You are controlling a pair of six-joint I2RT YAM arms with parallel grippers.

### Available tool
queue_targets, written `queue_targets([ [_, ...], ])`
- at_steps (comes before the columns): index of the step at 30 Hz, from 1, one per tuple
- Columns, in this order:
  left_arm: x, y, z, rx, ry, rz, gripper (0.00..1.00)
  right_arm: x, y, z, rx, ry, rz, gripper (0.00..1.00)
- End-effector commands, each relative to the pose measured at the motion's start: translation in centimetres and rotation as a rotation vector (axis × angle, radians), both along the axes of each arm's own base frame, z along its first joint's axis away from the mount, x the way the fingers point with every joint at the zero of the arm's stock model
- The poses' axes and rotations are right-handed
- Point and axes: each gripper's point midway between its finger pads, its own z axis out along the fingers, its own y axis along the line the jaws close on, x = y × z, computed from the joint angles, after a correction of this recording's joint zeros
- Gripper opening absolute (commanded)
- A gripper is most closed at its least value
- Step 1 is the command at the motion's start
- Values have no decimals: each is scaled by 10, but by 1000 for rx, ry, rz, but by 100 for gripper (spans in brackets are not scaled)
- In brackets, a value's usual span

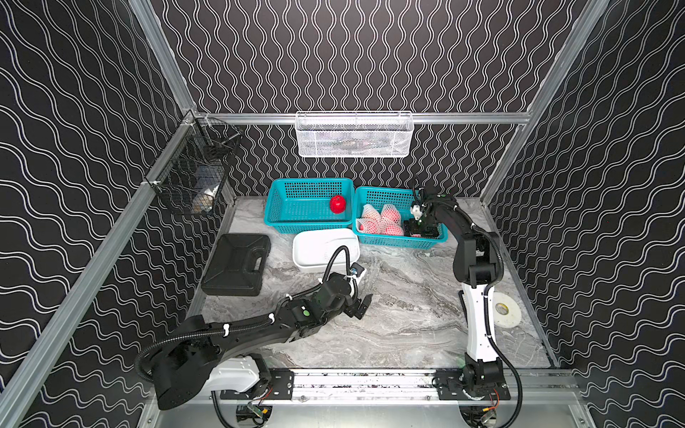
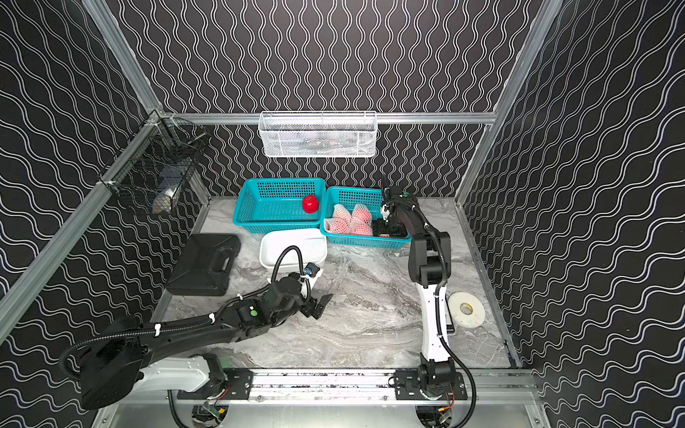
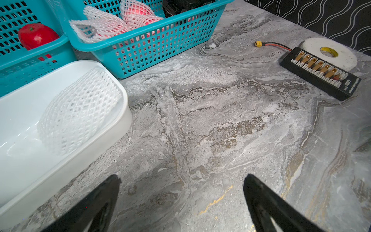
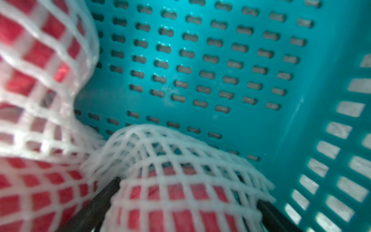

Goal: Remove foam nets from apples
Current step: Pick up the apple from the basket.

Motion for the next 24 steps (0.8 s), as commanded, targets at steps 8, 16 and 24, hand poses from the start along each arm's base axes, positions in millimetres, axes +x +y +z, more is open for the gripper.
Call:
queue_targets([
  [8,8,-3,14,-5,-40,13,100,1,21,47,133,-68,-28,74],
  [16,8,3,29,-10,-69,31,100,4,18,93,142,-154,-50,71],
  [24,7,7,39,-32,-87,43,100,-6,25,158,202,-260,-53,71],
])
